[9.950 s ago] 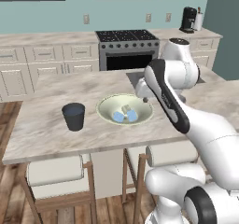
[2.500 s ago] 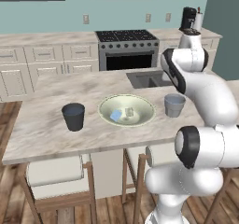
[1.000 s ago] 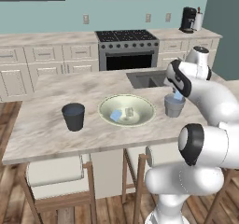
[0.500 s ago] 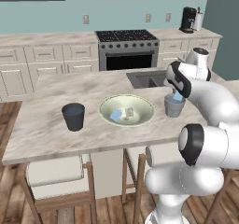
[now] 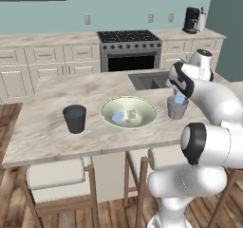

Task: There are four ice cubes in the ice bowl. Place two ice cubes in each glass of water.

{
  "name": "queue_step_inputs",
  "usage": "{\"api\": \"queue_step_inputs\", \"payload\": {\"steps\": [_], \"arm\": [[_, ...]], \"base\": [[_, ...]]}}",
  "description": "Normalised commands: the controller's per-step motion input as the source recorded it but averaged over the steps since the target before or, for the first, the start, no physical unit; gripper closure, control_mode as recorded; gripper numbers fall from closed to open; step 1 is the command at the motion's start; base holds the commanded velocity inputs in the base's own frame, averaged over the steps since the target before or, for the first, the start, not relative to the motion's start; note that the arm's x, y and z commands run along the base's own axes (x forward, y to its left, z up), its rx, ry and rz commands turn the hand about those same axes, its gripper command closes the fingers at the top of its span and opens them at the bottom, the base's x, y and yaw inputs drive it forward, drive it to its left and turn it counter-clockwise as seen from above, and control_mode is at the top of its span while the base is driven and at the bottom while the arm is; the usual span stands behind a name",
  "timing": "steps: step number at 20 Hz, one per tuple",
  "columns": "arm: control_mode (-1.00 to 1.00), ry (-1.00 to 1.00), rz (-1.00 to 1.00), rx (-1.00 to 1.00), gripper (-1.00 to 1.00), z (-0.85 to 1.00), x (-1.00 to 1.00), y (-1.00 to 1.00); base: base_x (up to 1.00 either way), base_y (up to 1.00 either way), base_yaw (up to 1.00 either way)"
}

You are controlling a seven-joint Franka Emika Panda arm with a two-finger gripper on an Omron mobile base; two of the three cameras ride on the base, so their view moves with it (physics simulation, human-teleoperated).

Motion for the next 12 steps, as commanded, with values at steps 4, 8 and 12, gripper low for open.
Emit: {"api": "queue_step_inputs", "payload": {"steps": [4, 8, 12], "arm": [[-1.0, 0.0, 0.0, 0.05, -1.0, 0.0, 0.16, 0.0], [-1.0, 0.0, 0.0, 0.05, -1.0, 0.0, 0.15, 0.0], [-1.0, 0.0, 0.0, 0.02, -1.0, 0.34, -0.03, 0.22]], "base": [[0.0, 0.0, 0.0], [0.0, 0.0, 0.0], [0.0, 0.0, 0.0]]}}
